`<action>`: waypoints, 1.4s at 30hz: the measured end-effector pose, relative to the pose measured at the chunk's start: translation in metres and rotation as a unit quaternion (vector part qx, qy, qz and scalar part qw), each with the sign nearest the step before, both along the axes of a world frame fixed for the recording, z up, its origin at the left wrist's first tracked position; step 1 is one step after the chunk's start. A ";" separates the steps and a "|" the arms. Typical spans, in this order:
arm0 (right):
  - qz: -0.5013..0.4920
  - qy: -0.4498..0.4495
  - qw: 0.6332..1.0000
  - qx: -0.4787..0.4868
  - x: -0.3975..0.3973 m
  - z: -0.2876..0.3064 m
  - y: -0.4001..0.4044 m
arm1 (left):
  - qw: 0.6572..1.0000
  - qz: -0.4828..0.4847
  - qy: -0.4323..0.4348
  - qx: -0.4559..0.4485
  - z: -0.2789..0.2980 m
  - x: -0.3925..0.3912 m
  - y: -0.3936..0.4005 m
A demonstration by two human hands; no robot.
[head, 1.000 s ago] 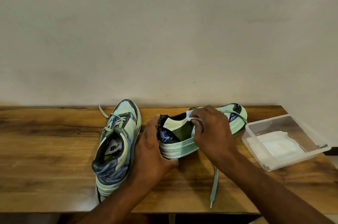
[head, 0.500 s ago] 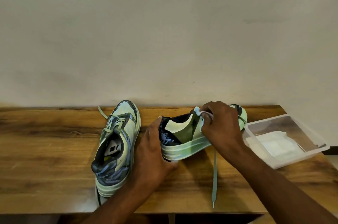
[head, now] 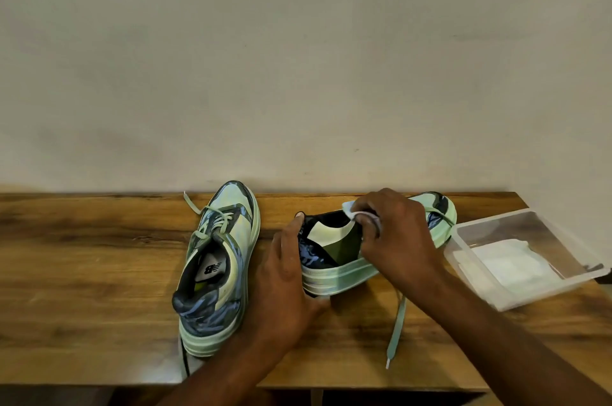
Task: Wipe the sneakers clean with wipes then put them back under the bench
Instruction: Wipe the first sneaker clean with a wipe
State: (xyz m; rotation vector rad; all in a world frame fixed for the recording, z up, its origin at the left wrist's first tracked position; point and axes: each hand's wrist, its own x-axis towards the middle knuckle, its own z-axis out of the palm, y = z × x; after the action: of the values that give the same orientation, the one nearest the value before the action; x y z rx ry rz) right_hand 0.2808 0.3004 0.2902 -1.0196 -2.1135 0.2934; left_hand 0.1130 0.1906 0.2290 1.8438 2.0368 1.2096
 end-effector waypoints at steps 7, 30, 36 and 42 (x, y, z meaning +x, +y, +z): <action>-0.043 -0.008 0.999 -0.022 0.014 0.000 0.014 | 0.999 -0.004 -0.049 0.000 0.001 -0.008 0.006; 0.114 -0.117 0.986 0.008 -0.014 -0.013 -0.044 | 0.993 0.014 -0.114 0.018 0.010 -0.013 0.020; -0.023 -0.048 0.998 -0.017 0.010 0.002 -0.003 | 0.994 0.009 -0.110 -0.016 0.007 -0.019 0.020; 0.076 -0.065 0.995 -0.008 -0.013 -0.009 -0.040 | 0.994 0.008 -0.108 0.011 0.011 -0.012 0.020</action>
State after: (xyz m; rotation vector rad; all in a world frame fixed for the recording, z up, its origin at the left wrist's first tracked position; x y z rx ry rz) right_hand 0.2681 0.2603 0.2808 -0.9099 -2.3147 0.3277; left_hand 0.1006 0.2105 0.2403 1.6282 1.9319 1.3756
